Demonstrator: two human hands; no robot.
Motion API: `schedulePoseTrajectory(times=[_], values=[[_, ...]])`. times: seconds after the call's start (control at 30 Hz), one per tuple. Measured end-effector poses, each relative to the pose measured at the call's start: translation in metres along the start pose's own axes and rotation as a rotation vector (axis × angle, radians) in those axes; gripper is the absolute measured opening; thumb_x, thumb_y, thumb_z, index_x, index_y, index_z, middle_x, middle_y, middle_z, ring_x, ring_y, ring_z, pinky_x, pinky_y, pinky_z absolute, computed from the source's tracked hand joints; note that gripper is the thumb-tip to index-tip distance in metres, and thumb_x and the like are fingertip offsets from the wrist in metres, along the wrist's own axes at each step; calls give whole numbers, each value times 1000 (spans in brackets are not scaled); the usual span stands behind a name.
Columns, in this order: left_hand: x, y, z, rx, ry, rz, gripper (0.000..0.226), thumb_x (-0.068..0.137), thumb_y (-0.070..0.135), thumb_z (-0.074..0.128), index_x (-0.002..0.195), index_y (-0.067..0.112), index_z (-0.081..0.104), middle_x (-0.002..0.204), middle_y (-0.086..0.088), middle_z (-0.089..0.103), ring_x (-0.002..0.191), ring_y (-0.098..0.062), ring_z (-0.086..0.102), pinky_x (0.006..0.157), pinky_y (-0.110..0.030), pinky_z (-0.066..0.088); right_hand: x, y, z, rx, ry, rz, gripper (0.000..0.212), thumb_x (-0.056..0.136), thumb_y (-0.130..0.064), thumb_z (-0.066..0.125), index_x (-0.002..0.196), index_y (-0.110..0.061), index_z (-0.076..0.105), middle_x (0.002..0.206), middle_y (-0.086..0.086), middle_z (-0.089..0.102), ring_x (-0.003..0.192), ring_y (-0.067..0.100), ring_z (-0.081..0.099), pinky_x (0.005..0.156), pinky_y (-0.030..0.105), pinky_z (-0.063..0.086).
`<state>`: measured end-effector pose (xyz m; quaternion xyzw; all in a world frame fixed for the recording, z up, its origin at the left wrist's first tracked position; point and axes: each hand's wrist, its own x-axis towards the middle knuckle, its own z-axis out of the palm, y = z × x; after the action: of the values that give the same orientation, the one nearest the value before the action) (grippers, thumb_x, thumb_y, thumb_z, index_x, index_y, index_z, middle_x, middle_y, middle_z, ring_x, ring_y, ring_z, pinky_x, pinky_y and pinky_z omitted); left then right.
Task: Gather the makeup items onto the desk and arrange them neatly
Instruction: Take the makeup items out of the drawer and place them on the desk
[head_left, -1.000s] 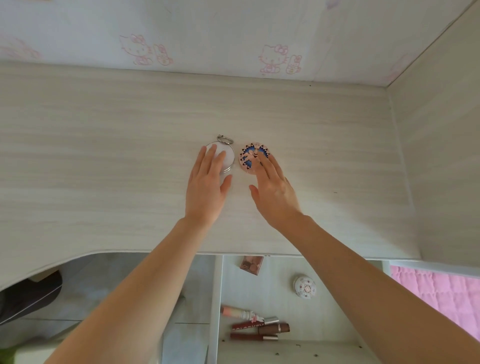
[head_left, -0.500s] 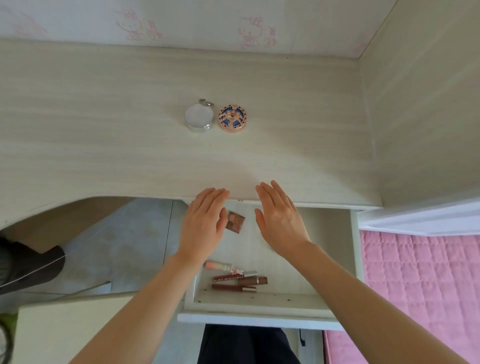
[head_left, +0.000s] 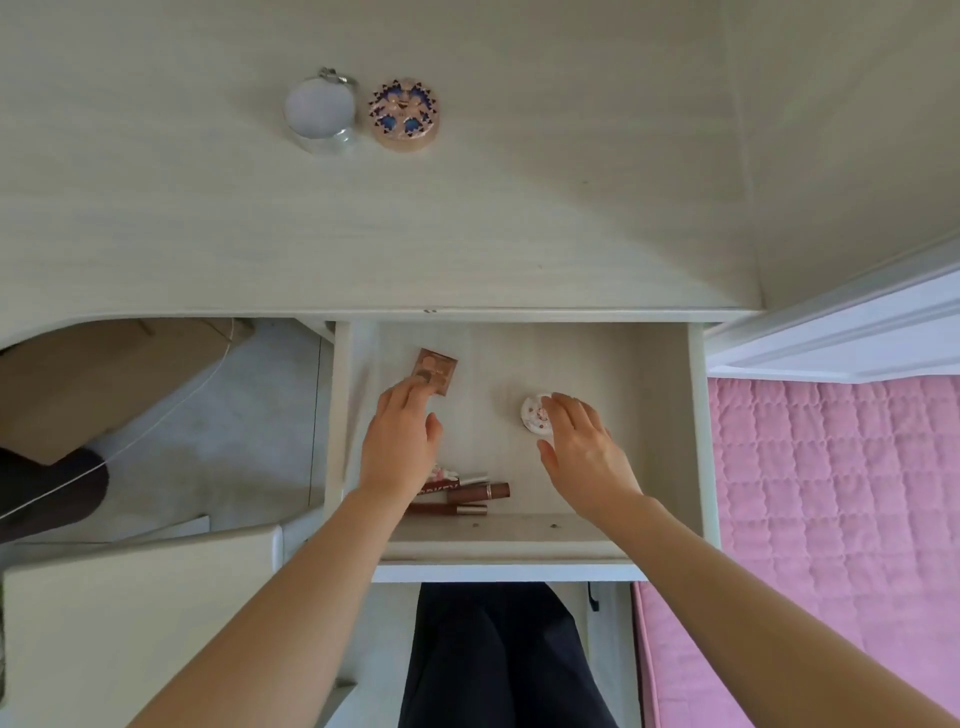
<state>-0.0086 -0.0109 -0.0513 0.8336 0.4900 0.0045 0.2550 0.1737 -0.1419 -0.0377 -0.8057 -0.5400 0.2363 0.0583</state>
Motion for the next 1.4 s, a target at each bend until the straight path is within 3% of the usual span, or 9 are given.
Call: schedulePoseTrajectory(times=[0.3,0.43,0.7,0.93,1.13,1.23,1.33,1.4], values=[[56,-13,36,2,-50,-145,52,95,22,52,143,8,37,149,-9,36,132,-30,35,99,-43,45,32,30,35,112,-103,216,61,93,-40,55,142,-11,34,140,8,40,128,30,35,100,40,42],[66,-11,43,-6,-24,-204,62,93,29,57,145,7,33,145,-12,39,129,-33,35,99,-46,45,40,29,44,187,-94,296,61,92,-44,54,142,-15,35,139,8,39,126,31,33,99,40,42],[69,-12,50,-131,16,-277,59,84,21,69,136,8,43,138,-13,44,126,-32,36,101,-43,40,44,22,49,259,-51,284,53,91,-31,59,137,-12,39,136,8,44,127,27,36,100,36,40],[56,-6,54,-303,63,-229,43,82,12,70,117,8,46,111,-11,55,98,-27,51,71,-31,40,37,7,54,347,-22,216,50,91,-12,59,136,-16,38,137,11,39,120,32,43,95,37,45],[33,1,57,-400,57,-291,43,83,-2,65,123,8,53,119,-11,57,106,-24,54,86,-24,40,35,4,60,341,-66,215,53,86,-6,57,134,-27,46,140,10,30,125,37,33,95,42,46],[21,3,45,-457,60,-333,41,81,-3,66,118,10,56,112,-9,59,96,-18,54,81,-18,38,36,0,57,316,-87,220,57,83,-4,62,132,-27,44,137,11,31,122,37,34,94,41,46],[10,7,45,-541,12,-411,41,81,-2,66,116,16,57,104,-3,60,92,-17,58,76,-20,46,35,4,61,301,-125,240,59,81,2,60,130,-28,45,134,10,32,117,35,37,92,37,46],[2,9,44,-577,9,-445,40,80,0,68,114,19,58,98,2,61,87,-14,58,72,-8,40,34,6,59,313,-146,251,60,79,1,62,128,-29,46,132,9,34,115,34,38,90,33,44]])
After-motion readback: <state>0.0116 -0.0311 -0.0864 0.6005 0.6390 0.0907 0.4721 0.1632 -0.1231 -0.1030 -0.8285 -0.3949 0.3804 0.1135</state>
